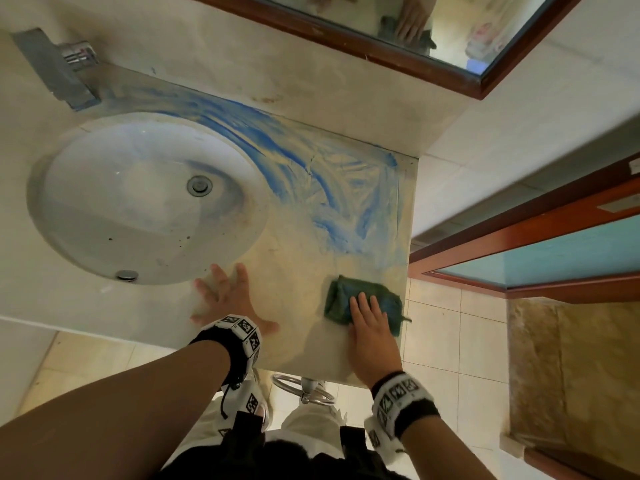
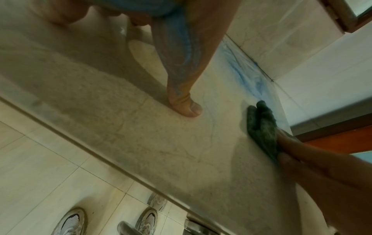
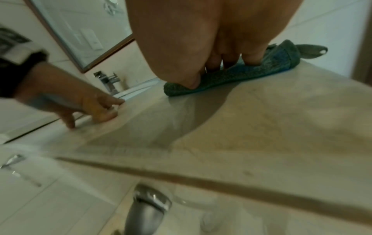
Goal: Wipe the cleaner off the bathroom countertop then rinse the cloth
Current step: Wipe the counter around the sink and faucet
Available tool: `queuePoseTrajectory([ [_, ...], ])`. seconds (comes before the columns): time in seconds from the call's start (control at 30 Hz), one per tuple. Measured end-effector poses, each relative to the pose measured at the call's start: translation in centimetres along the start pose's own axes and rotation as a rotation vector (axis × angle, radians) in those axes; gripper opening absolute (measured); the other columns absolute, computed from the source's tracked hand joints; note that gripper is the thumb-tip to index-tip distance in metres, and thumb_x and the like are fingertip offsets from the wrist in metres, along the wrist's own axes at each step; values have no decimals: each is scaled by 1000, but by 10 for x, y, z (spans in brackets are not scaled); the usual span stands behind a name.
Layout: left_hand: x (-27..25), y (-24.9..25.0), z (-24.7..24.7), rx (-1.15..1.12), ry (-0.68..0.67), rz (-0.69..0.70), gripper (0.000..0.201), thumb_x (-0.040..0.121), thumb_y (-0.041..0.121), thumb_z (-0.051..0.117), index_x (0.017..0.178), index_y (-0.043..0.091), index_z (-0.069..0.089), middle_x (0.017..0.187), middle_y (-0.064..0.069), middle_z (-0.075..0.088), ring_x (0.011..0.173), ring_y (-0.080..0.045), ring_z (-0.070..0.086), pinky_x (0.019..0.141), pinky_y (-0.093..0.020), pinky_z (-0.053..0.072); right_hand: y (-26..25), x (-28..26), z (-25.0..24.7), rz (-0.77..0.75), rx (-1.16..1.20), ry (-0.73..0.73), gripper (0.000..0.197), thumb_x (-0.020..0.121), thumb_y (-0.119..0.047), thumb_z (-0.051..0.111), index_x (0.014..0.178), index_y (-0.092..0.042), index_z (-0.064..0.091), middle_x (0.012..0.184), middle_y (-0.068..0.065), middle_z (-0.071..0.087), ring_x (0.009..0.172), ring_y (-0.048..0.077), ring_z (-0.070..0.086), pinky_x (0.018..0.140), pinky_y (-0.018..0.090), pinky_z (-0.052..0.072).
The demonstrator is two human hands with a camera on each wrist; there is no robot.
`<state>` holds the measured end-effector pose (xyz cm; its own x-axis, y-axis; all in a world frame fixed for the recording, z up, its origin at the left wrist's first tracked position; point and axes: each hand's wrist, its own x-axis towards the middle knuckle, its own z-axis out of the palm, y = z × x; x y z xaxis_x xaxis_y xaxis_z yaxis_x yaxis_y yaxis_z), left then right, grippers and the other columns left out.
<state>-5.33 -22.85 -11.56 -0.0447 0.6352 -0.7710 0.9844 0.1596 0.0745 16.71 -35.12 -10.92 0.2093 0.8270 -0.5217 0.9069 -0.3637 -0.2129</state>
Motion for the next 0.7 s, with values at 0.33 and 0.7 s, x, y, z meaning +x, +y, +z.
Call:
queuePoseTrajectory([
  [0.33,-4,1,-2,6,-3,-1,146,55,62,84,147,35,-26,151,-6,-40,140,-43,-28,100,-75,28,16,83,-43,15,71,80,50,105,-24,31,154,-17,23,163,1,11,150,21,3,122,44,4],
  [0.7,-2,2,-4,5,-12,-1,146,55,62,84,147,34,-26,151,-7,-40,140,-43,-28,100,-75,28,8,-14,8,30,-2,-32,54,105,-36,16,156,-21,8,163,-4,-2,150,17,-9,120,36,-8],
])
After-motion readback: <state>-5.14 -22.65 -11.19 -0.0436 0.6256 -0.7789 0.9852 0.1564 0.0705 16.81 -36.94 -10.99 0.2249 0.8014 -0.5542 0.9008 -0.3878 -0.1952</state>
